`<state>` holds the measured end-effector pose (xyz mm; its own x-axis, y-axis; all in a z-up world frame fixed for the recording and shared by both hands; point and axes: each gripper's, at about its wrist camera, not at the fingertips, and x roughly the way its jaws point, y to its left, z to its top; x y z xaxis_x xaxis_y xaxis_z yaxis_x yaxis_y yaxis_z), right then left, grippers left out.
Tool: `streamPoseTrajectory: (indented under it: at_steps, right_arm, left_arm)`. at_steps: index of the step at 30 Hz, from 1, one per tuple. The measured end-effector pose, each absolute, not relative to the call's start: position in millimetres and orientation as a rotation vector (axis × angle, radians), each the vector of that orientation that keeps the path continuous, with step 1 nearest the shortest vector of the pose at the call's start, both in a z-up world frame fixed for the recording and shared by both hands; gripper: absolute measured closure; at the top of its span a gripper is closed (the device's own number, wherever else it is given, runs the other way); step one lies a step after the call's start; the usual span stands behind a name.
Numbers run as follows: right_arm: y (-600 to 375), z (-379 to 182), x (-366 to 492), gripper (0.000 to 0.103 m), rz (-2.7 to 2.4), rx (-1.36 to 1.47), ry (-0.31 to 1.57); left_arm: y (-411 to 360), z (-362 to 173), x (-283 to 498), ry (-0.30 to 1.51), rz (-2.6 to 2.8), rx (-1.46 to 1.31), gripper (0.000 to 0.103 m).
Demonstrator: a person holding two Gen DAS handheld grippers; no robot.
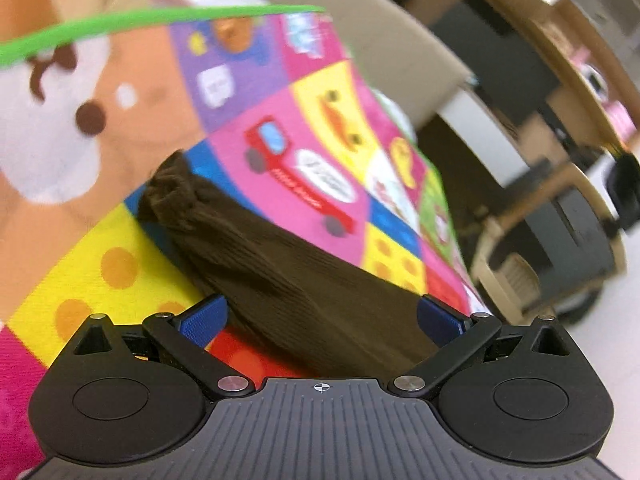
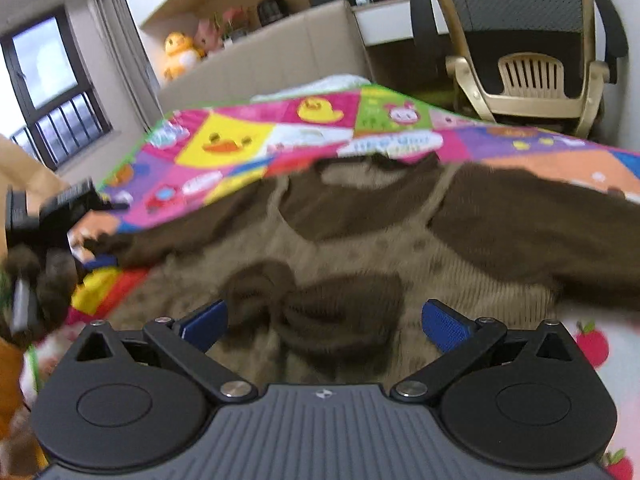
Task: Fold clothes
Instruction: 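Grasp the other sleeve cuff with the left gripper and lift it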
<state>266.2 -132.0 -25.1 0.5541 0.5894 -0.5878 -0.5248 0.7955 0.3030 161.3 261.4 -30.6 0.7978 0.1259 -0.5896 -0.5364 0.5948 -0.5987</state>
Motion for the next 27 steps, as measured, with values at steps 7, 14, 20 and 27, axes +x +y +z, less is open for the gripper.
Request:
streamPoseTrajectory:
  at_steps: [7, 14, 20, 27]
  right_arm:
    - [-139, -39, 258, 0.0, 0.631, 0.093, 0.746]
    - [-146, -43, 267, 0.0, 0.66, 0.182, 0.758]
    - [-148, -43, 267, 0.0, 0.662, 0.208, 0.751]
    - [-152, -44, 268, 0.0, 0.671, 0.243, 0.751]
  left_arm:
    - [264, -46, 193, 0.542, 0.483, -0.764, 0.024]
    - [251, -36, 205, 0.533, 0.529, -0.585, 0.093]
    - [162, 47, 225, 0.288, 0.291, -0.199, 0.098]
    - [104, 51, 228, 0.337, 0.028, -0.338, 0.04]
